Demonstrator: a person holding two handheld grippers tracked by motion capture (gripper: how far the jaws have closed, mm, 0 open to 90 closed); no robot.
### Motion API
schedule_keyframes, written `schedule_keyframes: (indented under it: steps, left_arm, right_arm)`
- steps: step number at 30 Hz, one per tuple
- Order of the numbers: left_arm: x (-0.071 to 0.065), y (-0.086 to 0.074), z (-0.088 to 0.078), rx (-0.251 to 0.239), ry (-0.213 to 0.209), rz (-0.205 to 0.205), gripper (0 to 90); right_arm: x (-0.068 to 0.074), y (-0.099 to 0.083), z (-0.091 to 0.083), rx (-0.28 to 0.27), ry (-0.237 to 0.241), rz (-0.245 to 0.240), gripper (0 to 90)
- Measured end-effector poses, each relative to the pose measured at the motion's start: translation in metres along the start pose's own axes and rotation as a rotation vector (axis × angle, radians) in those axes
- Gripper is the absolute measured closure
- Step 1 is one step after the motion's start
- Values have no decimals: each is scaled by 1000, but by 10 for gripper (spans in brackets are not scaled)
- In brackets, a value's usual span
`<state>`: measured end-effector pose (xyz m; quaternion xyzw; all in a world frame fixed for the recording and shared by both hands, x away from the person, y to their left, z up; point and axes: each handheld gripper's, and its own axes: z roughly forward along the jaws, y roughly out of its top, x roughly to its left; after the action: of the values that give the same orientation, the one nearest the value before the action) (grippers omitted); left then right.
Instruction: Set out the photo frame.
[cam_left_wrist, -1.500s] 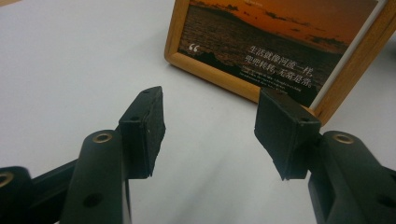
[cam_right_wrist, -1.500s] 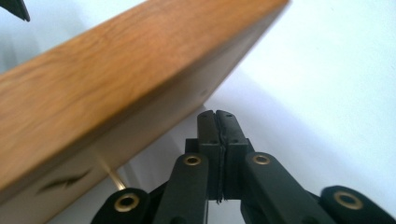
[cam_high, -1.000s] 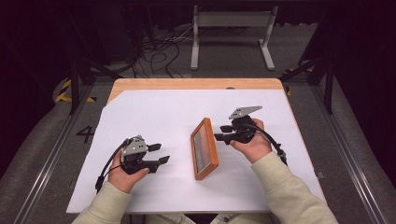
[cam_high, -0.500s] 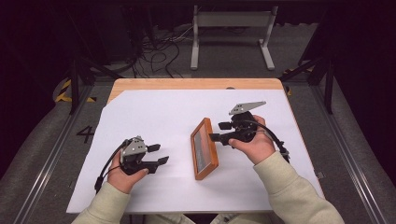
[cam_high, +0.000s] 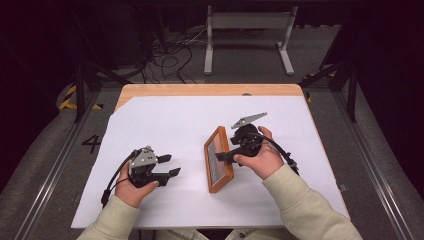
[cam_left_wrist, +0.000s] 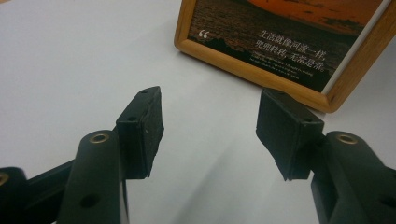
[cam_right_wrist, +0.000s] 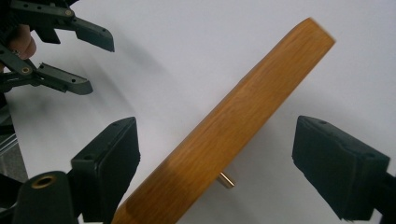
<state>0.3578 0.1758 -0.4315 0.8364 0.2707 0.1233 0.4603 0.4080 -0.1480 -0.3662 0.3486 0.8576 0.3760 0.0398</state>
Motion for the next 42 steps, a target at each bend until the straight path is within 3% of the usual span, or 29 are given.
schedule_keyframes:
  steps: [14,18,25,26,30,36,42]
  left_arm:
    - [0,-1,1,2,-11,-4,408]
    - [0,-2,2,0,-18,-2,407]
    - [0,-2,3,1,-28,1,407]
    - [0,-2,3,1,-28,0,407]
    - [0,-2,3,1,-29,0,408]
    - [0,-2,3,-1,-31,-1,408]
    - [1,-3,3,-1,-30,0,409]
  right_arm:
    - [-1,0,27,91,44,36,218]
    - [0,0,27,103,55,37,316]
    - [0,-1,24,115,43,109,413]
    - [0,0,23,127,39,131,473]
    - [0,3,19,150,35,134,581]
    - [0,4,16,187,24,138,653]
    - [-2,6,14,214,48,150,688]
